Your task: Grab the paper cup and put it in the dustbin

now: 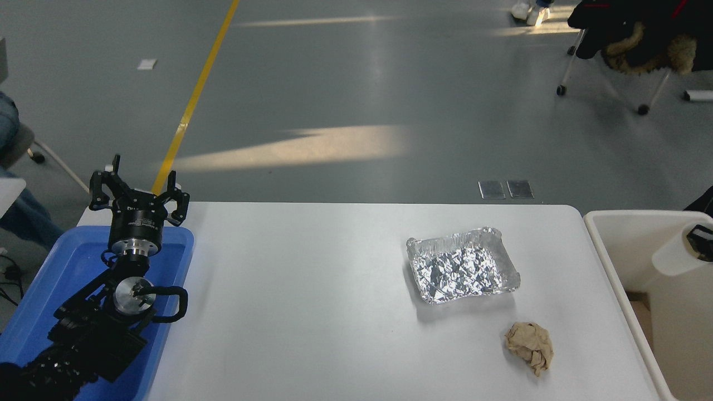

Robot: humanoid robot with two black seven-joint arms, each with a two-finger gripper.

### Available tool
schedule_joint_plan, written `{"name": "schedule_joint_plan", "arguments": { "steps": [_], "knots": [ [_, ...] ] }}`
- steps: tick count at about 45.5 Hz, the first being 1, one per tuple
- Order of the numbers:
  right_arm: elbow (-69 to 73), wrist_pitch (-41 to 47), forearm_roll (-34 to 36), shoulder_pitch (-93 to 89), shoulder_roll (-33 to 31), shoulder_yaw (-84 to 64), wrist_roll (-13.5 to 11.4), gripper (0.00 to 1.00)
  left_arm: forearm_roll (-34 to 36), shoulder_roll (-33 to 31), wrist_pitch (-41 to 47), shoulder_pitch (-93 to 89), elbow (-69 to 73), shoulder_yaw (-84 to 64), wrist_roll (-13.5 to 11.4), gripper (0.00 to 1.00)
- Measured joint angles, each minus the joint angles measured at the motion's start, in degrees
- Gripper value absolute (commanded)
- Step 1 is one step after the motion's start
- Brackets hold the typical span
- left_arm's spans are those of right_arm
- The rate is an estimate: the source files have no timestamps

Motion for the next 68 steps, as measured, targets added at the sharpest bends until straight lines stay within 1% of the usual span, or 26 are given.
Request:
{"name": "schedule_joint_plan", "arguments": {
  "steps": [9, 14, 15, 16, 17, 18, 19, 20, 31, 37, 46, 52, 59, 68],
  "knots": [
    [-13.63, -0.71, 1.04, -15.07, 3.36, 7.03, -0.38, 0.0, 0.0, 0.0, 0.0, 0.0, 0.0, 0.0, 0.0, 0.99],
    [-18.87, -1.32, 1.3, -20.12, 5.19, 8.86, -0.93, 0.0, 0.0, 0.0, 0.0, 0.0, 0.0, 0.0, 0.0, 0.99],
    [-19.9, -1.58, 1.35, -21.15, 5.67, 9.22, -1.21, 0.07, 0.0, 0.0, 0.0, 0.0, 0.0, 0.0, 0.0, 0.99],
    [-20.52, -1.73, 1.4, -21.78, 6.0, 9.43, -1.38, 0.3, 0.01, 0.0, 0.0, 0.0, 0.0, 0.0, 0.0, 0.99],
    [-21.05, -1.87, 1.44, -22.34, 6.3, 9.64, -1.6, 0.61, 0.0, 0.0, 0.0, 0.0, -0.01, 0.0, 0.0, 0.99],
    [-21.8, -2.14, 1.49, -23.08, 6.69, 9.91, -1.94, 0.86, 0.01, 0.0, 0.0, 0.0, 0.0, 0.0, 0.0, 0.99],
    [-22.27, -2.3, 1.53, -23.54, 6.93, 10.06, -2.15, 0.98, 0.0, 0.0, 0.0, 0.0, 0.0, 0.0, 0.0, 0.99],
    [-22.68, -2.44, 1.56, -23.95, 7.18, 10.21, -2.32, 1.0, 0.01, 0.0, 0.0, 0.0, 0.0, 0.0, 0.0, 0.99],
    [-24.9, -4.5, 1.88, -26.3, 8.9, 12.3, -3.56, 1.0, 0.01, 0.0, 0.0, -0.02, -0.02, 0.0, 0.0, 0.99],
    [-21.64, -4.89, 1.72, -23.54, 7.68, 13.75, -3.74, 1.0, 0.04, 0.0, 0.0, -0.06, -0.03, 0.0, 0.0, 0.99],
    [-4.86, -5.39, -0.16, -9.99, 0.65, 12.87, -3.7, 1.0, 0.11, 0.0, -0.04, -0.09, -0.04, 0.03, 0.01, 0.99],
    [6.7, -5.7, -2.36, 1.91, -1.24, 7.81, -3.65, 1.0, 0.15, 0.0, -0.09, -0.12, -0.08, 0.07, 0.03, 0.99],
    [19.42, -5.83, -3.8, 17.16, 0.42, 0.06, -3.6, 1.0, 0.17, 0.0, -0.1, -0.13, -0.07, 0.08, 0.11, 0.99],
    [35.56, -4.93, -4.76, 36.74, 5.76, -6.06, -3.54, 1.0, 0.18, -0.01, -0.1, -0.11, -0.07, 0.09, 0.11, 0.99]
  ]
}}
